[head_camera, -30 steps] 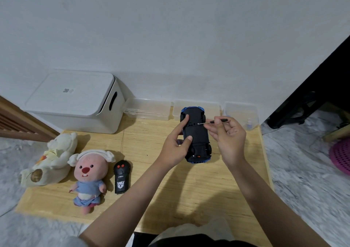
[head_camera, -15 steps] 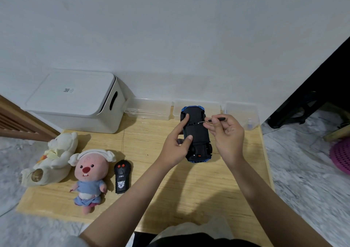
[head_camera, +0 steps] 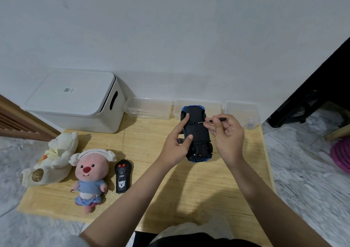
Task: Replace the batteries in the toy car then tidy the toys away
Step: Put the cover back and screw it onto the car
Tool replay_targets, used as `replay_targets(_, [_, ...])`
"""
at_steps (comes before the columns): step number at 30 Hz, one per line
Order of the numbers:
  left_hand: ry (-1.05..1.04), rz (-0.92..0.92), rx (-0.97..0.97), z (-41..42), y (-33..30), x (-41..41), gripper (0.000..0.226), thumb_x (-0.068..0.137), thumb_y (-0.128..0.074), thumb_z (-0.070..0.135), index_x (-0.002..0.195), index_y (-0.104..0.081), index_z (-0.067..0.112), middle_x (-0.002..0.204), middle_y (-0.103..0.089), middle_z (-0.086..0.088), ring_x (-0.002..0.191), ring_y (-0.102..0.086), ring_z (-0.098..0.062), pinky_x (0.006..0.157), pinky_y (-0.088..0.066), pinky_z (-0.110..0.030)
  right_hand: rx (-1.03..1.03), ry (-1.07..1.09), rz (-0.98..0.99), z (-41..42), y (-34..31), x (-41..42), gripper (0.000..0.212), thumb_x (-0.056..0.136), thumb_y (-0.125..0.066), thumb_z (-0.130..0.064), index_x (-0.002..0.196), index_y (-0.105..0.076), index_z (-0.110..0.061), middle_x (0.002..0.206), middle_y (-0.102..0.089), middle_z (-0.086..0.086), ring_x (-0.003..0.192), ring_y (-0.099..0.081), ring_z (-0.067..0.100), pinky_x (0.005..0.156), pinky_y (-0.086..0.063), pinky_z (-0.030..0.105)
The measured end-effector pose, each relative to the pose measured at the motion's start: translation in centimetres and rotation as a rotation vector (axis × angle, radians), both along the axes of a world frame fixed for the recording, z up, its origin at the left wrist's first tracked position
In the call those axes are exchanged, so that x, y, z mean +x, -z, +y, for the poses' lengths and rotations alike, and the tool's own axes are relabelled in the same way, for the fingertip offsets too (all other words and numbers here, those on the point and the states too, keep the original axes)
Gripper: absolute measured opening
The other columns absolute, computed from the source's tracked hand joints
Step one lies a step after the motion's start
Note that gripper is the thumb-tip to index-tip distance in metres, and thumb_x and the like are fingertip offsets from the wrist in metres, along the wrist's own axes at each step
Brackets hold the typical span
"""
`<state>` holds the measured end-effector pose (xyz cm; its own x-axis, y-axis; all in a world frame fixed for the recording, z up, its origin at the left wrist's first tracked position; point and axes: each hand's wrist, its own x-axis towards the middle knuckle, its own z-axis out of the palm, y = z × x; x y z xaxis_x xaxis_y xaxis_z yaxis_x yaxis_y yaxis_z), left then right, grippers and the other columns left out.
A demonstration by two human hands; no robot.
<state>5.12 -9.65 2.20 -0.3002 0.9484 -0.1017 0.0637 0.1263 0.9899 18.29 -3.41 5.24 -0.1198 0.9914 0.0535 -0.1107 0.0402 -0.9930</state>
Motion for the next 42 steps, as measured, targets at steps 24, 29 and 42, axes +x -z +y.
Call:
replay_targets(24, [-0.007, 0.023, 0.087, 0.1, 0.2, -0.2, 0.062, 0.093, -0.052, 0.0, 0.135, -0.036, 0.044, 0.142, -0.046, -0.014, 0.07, -0.058, 0.004, 0.072, -0.055, -0.03, 0.076, 0.026, -0.039, 0.0, 0.1, -0.7, 0.016, 0.094, -0.051, -0.003, 0.087, -0.058, -0.016, 0.086, -0.07, 0.016, 0.083, -0.072, 0.024, 0.082, -0.058, 0.038])
replay_targets(29, [-0.003, 0.003, 0.065, 0.0, 0.1, -0.1, 0.062, 0.094, -0.05, -0.002, 0.138, -0.034, 0.038, 0.14, -0.049, -0.01, 0.066, -0.058, 0.005, 0.067, -0.051, -0.017, 0.133, 0.027, -0.109, 0.0, 0.3, -0.7, 0.01, 0.093, -0.056, -0.006, 0.089, -0.06, -0.015, 0.085, -0.07, 0.011, 0.081, -0.073, 0.02, 0.079, -0.058, 0.043])
replay_targets(42, [-0.03, 0.028, 0.061, 0.0, 0.1, -0.2, 0.063, 0.093, -0.052, 0.002, 0.135, -0.036, 0.046, 0.133, -0.053, -0.011, 0.102, -0.055, -0.044, 0.075, -0.055, -0.025, 0.312, 0.016, -0.343, 0.9, -0.5, -0.7, 0.008, 0.086, -0.067, -0.011, 0.084, -0.066, -0.004, 0.075, -0.071, 0.004, 0.073, -0.07, 0.011, 0.069, -0.058, 0.03])
